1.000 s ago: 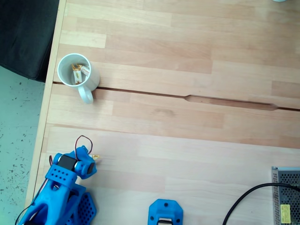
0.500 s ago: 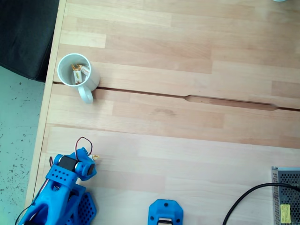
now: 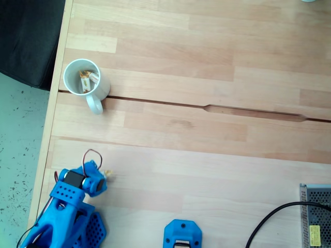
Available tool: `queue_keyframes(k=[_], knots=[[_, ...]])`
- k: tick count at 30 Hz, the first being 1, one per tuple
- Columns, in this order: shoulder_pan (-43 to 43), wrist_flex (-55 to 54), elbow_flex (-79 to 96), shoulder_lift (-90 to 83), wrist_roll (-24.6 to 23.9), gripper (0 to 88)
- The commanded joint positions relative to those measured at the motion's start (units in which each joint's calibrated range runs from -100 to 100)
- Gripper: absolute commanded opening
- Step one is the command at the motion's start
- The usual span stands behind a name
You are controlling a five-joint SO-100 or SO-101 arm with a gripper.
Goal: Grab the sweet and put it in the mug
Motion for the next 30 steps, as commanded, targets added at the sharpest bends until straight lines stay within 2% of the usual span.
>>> queue_keyframes(k=[1,5,12,20,30], knots=[[-0.1,-0.4,-15.3,0.6,-0.4,0.0],[-1.2,-0.4,-29.4,1.8,-4.4,0.0],[-9.4,-0.4,-48.8,8.7,-11.1,0.0],[-16.3,-0.4,-61.0,22.5,-12.5,0.0],[-11.2,-0.5,-70.4,35.1,-12.6,0.0]])
